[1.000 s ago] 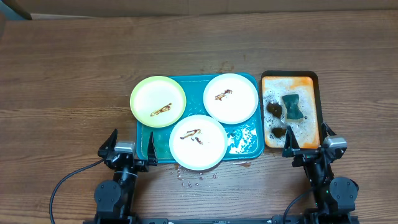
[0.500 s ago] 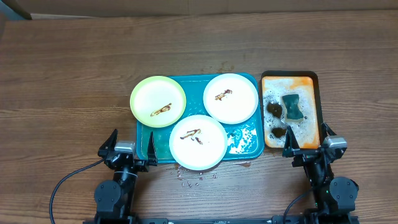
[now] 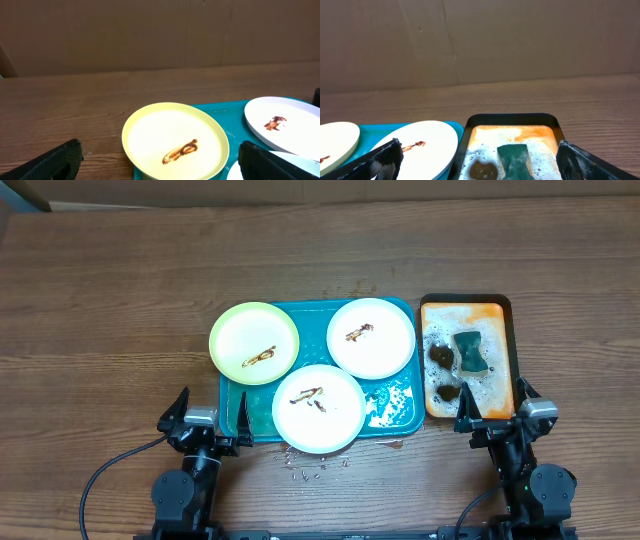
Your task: Clean dirty plates on tray and stack at the side
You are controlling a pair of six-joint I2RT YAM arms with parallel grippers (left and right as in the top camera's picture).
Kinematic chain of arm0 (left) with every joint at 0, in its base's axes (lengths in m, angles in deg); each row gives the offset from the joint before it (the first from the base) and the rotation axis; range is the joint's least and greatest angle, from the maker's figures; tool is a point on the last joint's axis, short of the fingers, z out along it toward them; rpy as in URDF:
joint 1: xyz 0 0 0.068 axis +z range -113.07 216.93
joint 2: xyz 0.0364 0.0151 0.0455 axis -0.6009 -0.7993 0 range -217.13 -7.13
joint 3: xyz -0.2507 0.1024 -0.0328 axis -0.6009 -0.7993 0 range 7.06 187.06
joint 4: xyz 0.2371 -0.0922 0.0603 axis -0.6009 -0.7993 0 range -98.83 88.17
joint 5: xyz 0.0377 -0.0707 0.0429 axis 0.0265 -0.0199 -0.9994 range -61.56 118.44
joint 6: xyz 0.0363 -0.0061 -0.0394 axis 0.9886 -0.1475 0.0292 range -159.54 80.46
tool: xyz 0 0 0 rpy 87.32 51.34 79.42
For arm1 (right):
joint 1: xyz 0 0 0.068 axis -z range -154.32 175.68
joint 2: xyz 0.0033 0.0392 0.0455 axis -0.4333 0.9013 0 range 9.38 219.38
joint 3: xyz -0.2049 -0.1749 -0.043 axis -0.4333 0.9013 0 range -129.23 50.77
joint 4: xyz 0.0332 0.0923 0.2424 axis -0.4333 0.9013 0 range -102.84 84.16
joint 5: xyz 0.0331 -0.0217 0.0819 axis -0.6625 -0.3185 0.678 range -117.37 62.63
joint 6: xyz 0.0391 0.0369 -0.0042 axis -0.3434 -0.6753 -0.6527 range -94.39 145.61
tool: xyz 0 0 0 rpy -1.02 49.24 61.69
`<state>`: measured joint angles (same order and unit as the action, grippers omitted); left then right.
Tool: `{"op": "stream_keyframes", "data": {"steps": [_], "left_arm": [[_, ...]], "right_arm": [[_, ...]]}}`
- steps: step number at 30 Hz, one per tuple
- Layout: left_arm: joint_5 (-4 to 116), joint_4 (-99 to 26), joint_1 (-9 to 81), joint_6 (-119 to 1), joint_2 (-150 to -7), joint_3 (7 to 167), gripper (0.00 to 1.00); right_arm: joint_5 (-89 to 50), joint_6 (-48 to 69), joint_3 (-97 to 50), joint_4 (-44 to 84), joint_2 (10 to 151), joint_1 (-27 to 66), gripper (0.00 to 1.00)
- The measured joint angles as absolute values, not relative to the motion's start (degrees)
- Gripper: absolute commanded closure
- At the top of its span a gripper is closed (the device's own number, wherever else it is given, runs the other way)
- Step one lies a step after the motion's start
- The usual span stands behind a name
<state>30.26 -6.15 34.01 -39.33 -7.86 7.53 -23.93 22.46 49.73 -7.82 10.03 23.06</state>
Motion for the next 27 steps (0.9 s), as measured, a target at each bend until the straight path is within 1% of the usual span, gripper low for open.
{"op": "stream_keyframes", "data": {"steps": [5,10,13,15,18,24,27], "left_arm": [[30.3,-6.1,34.0,-41.3,-7.9,7.5,0.0],[29.9,-7.2,34.0,-44.7,-7.9,7.8,0.0],[29.6,-11.7,34.0,-45.6,-8.0,10.0,0.0],[29.6,-17.3,34.0,-46.0,-8.7,12.4,0.0],[30.0,-21.5,34.0,-46.5,-12.3,16.2,0.0],[33.0,-23.6,34.0,-46.7,-24.8,27.0,0.0],[34.7,-29.0,34.0,-46.7,-32.5,33.3,0.0]], "right_arm": [[-24.0,21.9,49.7,-7.9,10.0,23.1,0.0],[-25.0,18.1,49.7,-5.8,10.0,23.1,0.0],[-25.7,16.8,48.8,-2.9,10.0,23.1,0.0],[-26.1,16.0,47.0,0.7,10.2,23.0,0.0],[-26.2,14.1,43.0,6.3,11.6,23.1,0.0],[-25.9,9.6,33.8,12.7,19.8,23.1,0.0],[-25.4,8.7,29.3,15.8,24.9,23.1,0.0]]}}
